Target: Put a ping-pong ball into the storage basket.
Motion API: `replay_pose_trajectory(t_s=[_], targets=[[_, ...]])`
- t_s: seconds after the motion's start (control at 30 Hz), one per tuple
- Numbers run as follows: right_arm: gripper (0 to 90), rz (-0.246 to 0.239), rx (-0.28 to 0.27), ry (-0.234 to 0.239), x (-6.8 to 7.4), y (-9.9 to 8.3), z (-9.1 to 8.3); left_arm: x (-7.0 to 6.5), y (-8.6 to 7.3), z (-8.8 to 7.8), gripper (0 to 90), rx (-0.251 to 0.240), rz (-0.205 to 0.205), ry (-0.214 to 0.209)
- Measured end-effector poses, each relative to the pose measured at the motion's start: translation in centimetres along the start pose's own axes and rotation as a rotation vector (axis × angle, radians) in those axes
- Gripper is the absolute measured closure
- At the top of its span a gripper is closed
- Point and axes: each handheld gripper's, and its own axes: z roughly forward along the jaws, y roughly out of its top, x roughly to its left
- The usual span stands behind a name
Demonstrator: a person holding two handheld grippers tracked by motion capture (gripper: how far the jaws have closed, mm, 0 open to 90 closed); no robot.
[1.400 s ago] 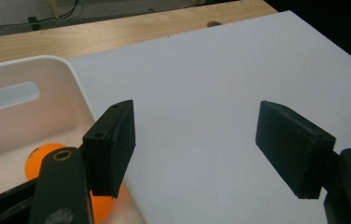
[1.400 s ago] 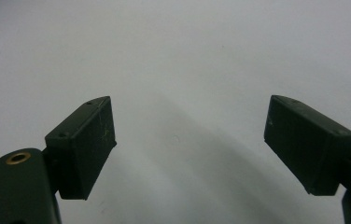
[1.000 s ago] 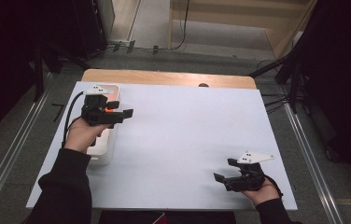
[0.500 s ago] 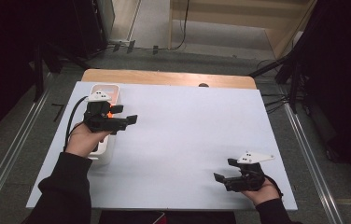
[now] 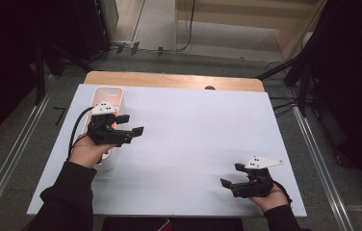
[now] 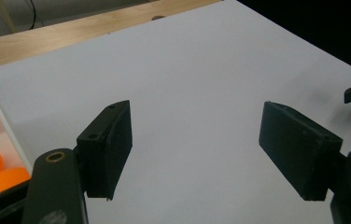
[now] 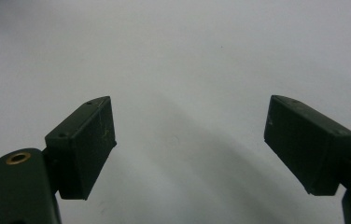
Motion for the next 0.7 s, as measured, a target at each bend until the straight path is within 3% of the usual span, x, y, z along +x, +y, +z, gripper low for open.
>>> replay_pose_trajectory(t_s=[0.33, 0.7], targets=[[14.9, 0.002, -0.002, 0.001, 0.0, 0.0, 0.0, -1.0, -0.6, -0.4, 26.0, -0.011, 0.027, -0.026], [14.9, -0.001, 0.002, 0.001, 0.0, 0.0, 0.0, -1.6, -1.7, -0.6, 26.0, -0.016, 0.045, -0.013]])
